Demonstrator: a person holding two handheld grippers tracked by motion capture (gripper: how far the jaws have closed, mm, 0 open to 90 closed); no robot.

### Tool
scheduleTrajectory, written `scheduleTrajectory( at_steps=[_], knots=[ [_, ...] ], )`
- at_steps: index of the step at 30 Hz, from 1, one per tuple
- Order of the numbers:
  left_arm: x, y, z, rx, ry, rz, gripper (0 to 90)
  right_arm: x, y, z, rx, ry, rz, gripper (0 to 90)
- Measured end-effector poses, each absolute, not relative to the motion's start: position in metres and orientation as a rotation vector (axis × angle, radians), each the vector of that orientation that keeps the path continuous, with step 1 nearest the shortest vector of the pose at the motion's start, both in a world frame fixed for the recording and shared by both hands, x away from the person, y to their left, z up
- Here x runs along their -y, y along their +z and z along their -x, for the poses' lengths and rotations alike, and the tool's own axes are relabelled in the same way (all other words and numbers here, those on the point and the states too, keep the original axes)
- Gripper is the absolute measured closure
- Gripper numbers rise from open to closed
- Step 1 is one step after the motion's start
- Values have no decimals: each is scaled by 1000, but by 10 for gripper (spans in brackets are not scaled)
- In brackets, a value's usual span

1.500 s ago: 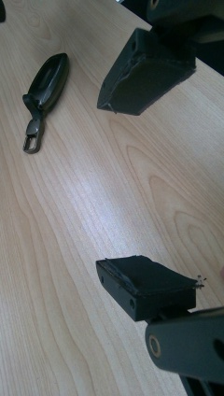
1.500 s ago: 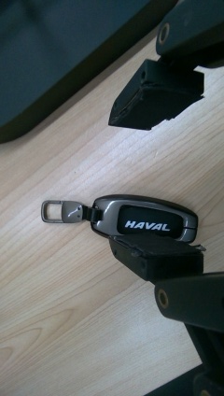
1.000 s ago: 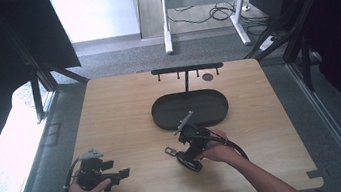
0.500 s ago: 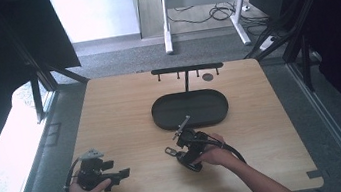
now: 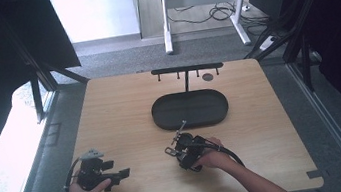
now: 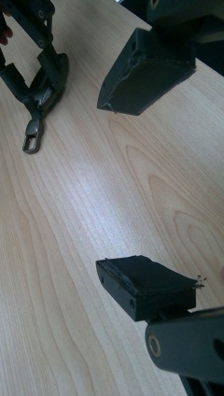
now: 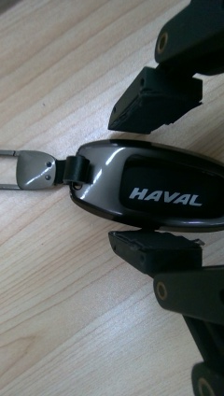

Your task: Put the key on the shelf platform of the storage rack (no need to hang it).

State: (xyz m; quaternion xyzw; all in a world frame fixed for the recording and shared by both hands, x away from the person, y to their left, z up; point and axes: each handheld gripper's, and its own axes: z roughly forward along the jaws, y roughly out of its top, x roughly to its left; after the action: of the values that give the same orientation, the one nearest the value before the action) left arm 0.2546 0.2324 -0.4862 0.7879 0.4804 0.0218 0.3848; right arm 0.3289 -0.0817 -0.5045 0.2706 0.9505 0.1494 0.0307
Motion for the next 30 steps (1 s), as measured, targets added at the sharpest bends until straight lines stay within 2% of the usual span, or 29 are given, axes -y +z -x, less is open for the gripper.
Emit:
scheduleTrajectory(
  at_steps=[7,22,30],
  knots=[
    [-232,-486,-255,-1222,54,-2009,201,81,-506,-328,-2927,444,-835,466],
    [-232,-486,-255,-1223,55,-2007,201,83,-505,-332,-2917,438,-843,490],
    [-231,-486,-255,-1220,57,-2009,201,92,-484,-335,-2888,570,-880,492]
  ],
)
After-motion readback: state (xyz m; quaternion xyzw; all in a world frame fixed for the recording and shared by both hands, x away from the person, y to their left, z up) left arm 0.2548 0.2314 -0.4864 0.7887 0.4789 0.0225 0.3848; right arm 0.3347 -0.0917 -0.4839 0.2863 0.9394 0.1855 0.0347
